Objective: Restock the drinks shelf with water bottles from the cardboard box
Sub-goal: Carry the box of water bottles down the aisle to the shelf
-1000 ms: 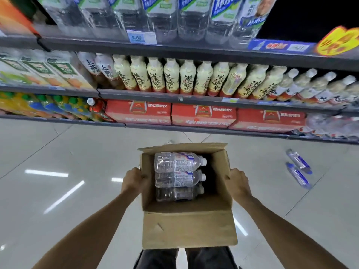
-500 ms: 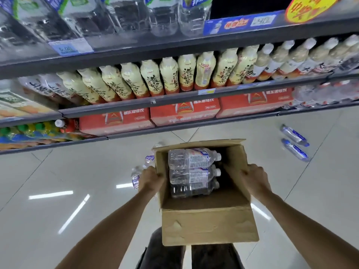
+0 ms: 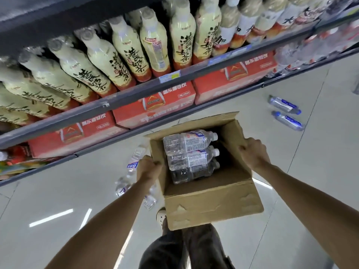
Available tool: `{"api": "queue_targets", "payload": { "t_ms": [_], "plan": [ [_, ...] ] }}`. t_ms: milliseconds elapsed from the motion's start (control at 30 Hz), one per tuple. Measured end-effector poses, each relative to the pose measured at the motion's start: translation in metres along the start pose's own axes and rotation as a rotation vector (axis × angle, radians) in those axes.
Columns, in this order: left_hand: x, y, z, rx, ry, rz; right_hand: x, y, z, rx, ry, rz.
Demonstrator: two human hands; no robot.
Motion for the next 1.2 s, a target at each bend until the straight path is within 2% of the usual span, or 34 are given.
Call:
{"api": "queue_targets", "payload": {
  "t_ms": [333, 667, 1033, 1200],
  "plan": [
    [-0.04, 0.076, -0.031, -0.015, 0.045, -0.051, -0.038, 0.082, 0.009, -0.043, 0.025, 0.008],
    [-0.069, 0.131, -0.037, 0.024, 0.045, -0.041, -0.08, 0.126, 0.014, -0.073, 0.057, -0.001],
    [-0.09, 0.14, -0.038, 0.01, 0.085, -0.043, -0.106, 0.138, -0.001, -0.085, 0.04, -0.003],
    [-0.1, 0.131, -0.051, -0.044, 0.163, 0.072, -0.102, 0.138, -0.01, -0.067, 0.063, 0.0]
  ]
}}
Point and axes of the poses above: each hand's wrist, its own y-axis towards the middle knuckle, its own x-axis out of the back of the hand, z = x × y, the point moved 6 cm from there along y, towards the middle knuckle, and after that the axes turned 10 degrees about -z, right-handed, at the moved point
